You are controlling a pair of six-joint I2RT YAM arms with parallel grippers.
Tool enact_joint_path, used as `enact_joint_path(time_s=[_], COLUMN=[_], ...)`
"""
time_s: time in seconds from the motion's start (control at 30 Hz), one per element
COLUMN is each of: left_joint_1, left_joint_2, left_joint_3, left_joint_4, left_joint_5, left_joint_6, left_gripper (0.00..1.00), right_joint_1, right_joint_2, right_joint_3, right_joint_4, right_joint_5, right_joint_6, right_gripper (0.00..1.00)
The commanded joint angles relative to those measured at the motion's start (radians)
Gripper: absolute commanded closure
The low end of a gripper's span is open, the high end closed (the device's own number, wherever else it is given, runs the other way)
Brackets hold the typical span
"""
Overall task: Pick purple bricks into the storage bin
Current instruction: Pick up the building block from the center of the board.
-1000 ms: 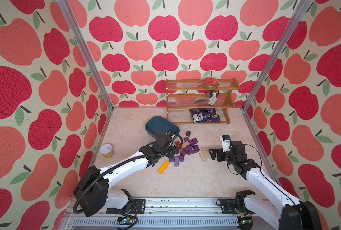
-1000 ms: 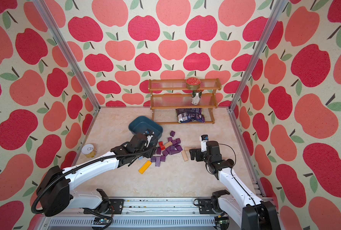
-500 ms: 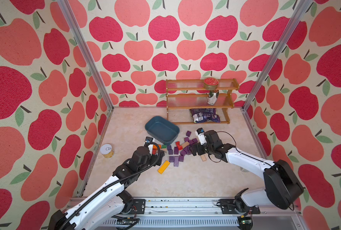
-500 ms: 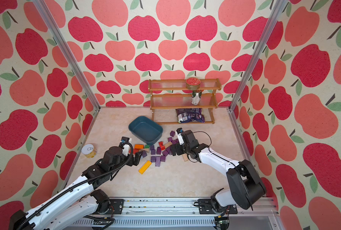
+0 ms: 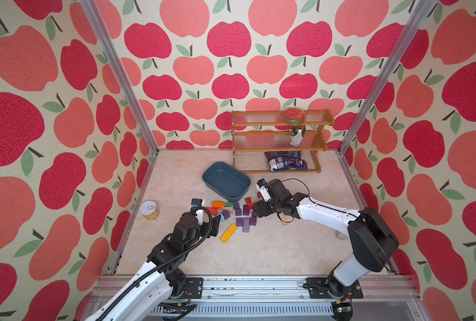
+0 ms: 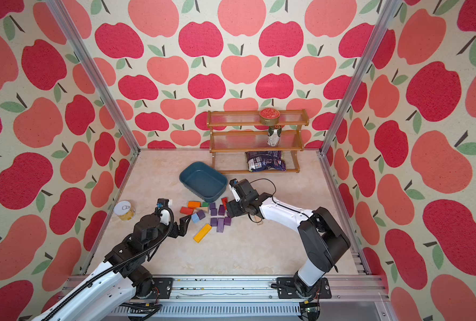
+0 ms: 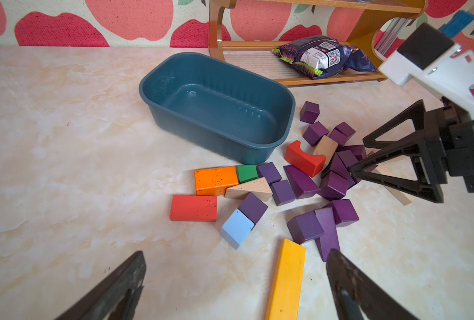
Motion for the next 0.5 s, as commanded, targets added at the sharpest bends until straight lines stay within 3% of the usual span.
enact_joint_path(time_s=[0.0,0.3,0.47], left_joint_1=[0.012,0.017,0.019], left_joint_2=[0.004,0.001,-0.030], left_joint_3=[-0.013,-0.013,-0.010], left_joint_4=[-0.003,-0.013,-0.039], left_joint_5=[0.017,0.010,-0.030], left_joint_6=[-0.017,-0.037,-0.059], left_gripper=[0.01,0.01,0.01], right_joint_1=[0.029,0.120,0.187], right_joint_2=[0.017,0.051,0.120], right_joint_3=[0.053,0.118,0.176], right_joint_4=[-0.106,-0.112,-0.150], right_joint_5=[0.025,-0.153,-0.157], right_joint_6=[-0.006,0.114,0.135], right_gripper=[0.23,0.35,0.38])
